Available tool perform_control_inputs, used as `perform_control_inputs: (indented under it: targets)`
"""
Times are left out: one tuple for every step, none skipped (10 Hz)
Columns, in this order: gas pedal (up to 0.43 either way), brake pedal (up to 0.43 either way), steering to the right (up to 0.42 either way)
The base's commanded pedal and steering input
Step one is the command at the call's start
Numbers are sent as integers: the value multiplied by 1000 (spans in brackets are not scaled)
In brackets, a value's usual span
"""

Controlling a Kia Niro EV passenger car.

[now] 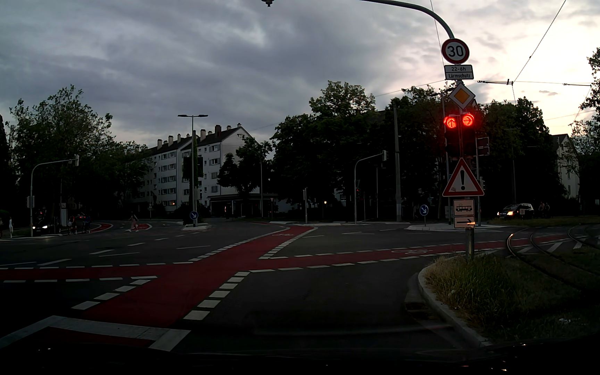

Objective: Follow the waypoints while adhering to traffic rules and regulations

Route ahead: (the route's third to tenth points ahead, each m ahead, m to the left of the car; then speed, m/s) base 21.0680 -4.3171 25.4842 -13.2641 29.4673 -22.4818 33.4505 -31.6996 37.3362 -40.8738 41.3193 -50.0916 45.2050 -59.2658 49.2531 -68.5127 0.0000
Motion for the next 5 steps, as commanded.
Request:
perform_control_inputs:
  targets:
    - [0, 280, -52]
    - [0, 280, -52]
    - [0, 280, -52]
    - [0, 280, -52]
    - [0, 280, -52]
